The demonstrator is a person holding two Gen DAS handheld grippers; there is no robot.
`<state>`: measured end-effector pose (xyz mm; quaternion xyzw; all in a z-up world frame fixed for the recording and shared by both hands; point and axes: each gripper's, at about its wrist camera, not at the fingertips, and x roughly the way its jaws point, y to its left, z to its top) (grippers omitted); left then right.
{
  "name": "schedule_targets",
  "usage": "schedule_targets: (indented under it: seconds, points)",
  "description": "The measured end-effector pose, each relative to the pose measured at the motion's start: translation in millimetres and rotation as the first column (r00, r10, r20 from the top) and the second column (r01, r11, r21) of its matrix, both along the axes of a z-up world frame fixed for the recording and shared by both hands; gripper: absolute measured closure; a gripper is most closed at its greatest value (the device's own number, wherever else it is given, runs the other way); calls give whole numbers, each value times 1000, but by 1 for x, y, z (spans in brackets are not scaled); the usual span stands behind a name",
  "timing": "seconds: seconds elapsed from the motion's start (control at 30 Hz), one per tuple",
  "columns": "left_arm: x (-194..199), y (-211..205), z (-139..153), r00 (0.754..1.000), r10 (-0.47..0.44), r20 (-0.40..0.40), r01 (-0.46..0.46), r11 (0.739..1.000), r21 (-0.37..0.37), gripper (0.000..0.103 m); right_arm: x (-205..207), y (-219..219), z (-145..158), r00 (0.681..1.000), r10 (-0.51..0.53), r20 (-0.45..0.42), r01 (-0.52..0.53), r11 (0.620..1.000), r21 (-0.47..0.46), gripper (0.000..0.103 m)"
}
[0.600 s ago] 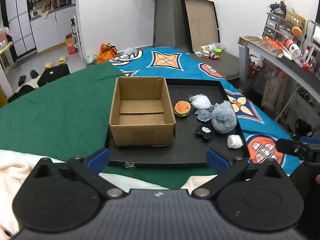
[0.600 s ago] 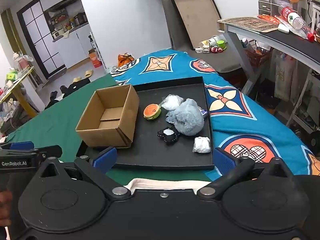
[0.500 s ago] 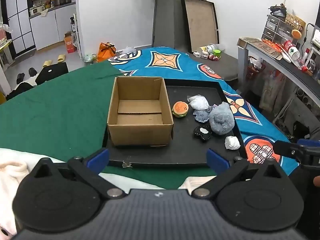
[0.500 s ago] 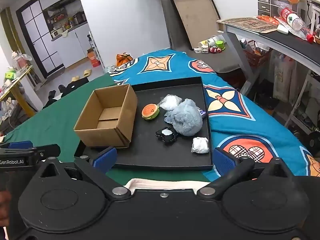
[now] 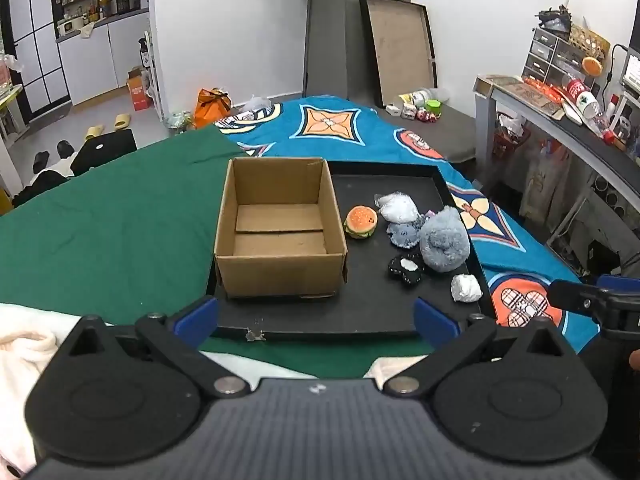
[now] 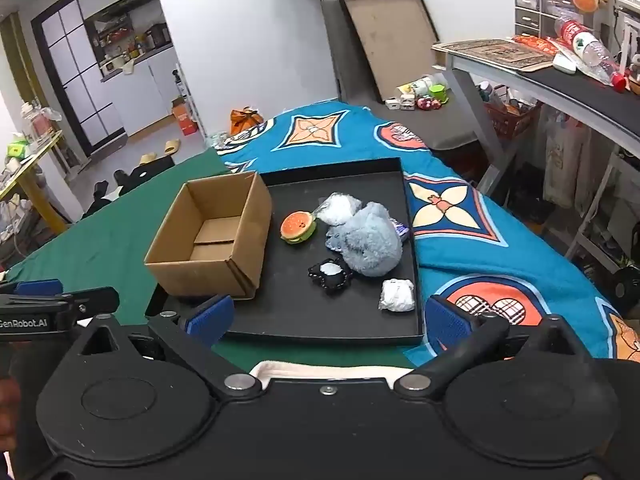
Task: Organize soft objects
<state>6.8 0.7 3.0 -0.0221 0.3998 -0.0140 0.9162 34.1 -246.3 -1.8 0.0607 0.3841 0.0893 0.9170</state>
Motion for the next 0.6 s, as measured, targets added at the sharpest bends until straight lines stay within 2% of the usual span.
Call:
schedule_targets:
  seconds: [0.37, 0.6]
  points:
    - [3, -2, 3, 1000, -10, -9, 10, 1000, -10, 0, -3, 6, 3, 1000, 17, 4, -17, 1000, -17, 0]
    - [1, -2, 4, 1000, -3, -9, 3, 1000, 9, 0, -4, 6, 3, 1000, 21, 6, -20, 1000, -15, 0]
